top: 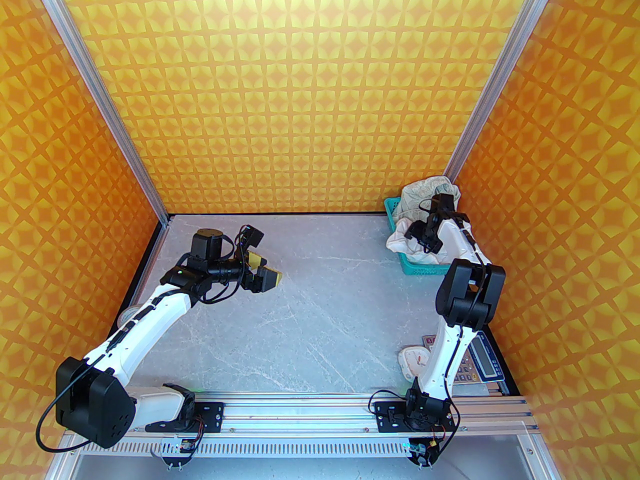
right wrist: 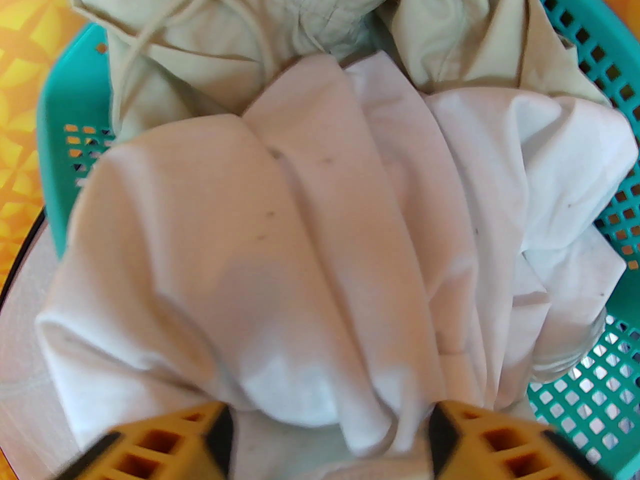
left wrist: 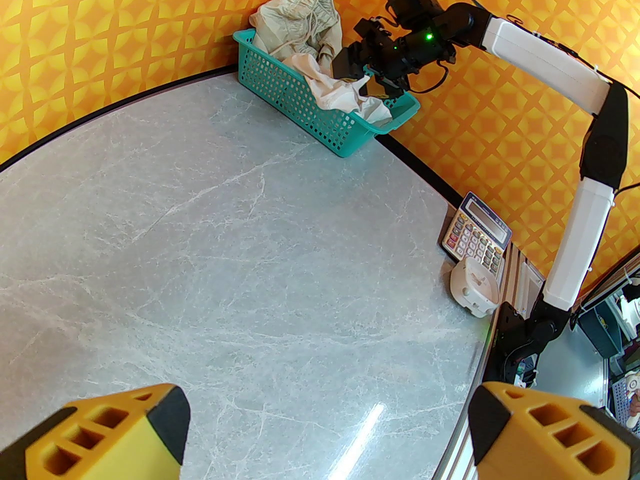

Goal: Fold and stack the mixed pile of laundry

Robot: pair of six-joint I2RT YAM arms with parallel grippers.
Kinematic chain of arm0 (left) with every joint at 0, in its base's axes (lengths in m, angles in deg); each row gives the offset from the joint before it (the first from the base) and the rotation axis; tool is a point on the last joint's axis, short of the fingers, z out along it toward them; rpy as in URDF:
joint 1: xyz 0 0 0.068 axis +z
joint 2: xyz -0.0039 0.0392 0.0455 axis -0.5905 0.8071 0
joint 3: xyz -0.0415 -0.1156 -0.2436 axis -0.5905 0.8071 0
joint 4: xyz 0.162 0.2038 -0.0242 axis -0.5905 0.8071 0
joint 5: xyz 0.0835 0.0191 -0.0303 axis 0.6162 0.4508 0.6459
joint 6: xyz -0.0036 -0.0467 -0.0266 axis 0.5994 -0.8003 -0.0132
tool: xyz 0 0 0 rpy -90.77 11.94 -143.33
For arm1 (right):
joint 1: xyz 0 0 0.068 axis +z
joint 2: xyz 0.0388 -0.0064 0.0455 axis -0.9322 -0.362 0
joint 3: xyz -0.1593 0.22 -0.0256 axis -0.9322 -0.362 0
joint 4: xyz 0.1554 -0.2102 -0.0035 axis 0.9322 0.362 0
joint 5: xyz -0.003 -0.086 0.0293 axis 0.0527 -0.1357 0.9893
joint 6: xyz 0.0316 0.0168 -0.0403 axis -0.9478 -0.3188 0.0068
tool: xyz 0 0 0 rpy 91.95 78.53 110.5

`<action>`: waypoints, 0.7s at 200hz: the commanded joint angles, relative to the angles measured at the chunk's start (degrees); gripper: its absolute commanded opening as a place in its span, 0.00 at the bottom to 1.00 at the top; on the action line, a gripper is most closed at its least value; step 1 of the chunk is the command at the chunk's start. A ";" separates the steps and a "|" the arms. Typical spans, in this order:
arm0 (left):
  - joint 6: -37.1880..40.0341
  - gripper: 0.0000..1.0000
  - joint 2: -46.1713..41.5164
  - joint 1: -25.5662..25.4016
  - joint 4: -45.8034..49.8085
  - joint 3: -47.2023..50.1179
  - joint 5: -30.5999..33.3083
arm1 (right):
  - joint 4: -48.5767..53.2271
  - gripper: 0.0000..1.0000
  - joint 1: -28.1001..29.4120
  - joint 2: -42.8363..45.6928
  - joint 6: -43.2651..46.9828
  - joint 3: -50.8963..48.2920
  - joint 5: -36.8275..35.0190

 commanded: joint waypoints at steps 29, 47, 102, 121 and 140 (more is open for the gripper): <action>1.26 0.96 -1.08 0.02 1.66 -0.33 -1.20 | -3.47 0.18 -0.68 0.47 0.89 -2.38 2.61; 1.82 0.96 -1.80 0.06 1.71 0.04 -1.19 | -6.54 0.03 -0.69 3.81 1.07 -5.15 3.39; 1.41 0.95 -2.07 -0.06 1.31 -0.04 -1.18 | -21.56 0.00 -0.71 21.98 0.57 -16.72 8.49; 1.02 0.94 -1.85 -0.12 1.11 -0.07 -1.20 | -25.69 0.00 -0.14 29.07 0.20 -19.12 12.20; 0.71 0.94 -2.14 -0.07 0.83 0.00 -1.19 | -27.70 0.00 1.56 35.20 0.51 -19.84 15.50</action>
